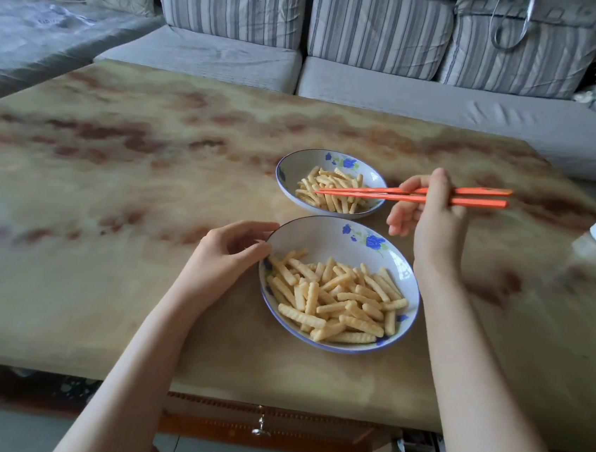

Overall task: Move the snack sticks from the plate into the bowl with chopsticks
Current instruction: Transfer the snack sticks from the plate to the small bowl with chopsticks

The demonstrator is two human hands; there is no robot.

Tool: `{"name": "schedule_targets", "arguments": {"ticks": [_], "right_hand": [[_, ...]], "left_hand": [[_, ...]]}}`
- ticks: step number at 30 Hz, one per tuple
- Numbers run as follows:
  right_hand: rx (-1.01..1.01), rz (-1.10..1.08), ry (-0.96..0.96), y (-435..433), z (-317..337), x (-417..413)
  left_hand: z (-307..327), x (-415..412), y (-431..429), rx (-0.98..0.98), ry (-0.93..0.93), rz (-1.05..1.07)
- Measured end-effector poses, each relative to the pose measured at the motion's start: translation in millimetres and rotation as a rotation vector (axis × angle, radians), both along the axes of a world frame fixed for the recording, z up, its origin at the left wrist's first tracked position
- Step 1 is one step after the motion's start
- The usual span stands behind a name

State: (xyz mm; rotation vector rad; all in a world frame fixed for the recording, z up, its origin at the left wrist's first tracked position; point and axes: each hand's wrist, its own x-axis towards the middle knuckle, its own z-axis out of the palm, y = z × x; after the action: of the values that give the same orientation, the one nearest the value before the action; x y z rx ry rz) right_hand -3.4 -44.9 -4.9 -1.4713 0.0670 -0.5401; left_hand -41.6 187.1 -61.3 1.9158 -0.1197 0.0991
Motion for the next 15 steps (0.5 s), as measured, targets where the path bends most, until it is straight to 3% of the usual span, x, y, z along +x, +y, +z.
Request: {"name": "schedule_targets", "arguments": {"ticks": [9,15], "right_hand": [[-0.003,0.065,-0.023,-25.9,26.2,-15.5],[-0.188,0.23,0.072,-29.9,28.1,-24.1]], "left_hand": [[0.0,0.0,0.2,-0.004,-0.005,-0.006],[0.0,0.1,0.0,-0.003,-0.004,-0.004]]}}
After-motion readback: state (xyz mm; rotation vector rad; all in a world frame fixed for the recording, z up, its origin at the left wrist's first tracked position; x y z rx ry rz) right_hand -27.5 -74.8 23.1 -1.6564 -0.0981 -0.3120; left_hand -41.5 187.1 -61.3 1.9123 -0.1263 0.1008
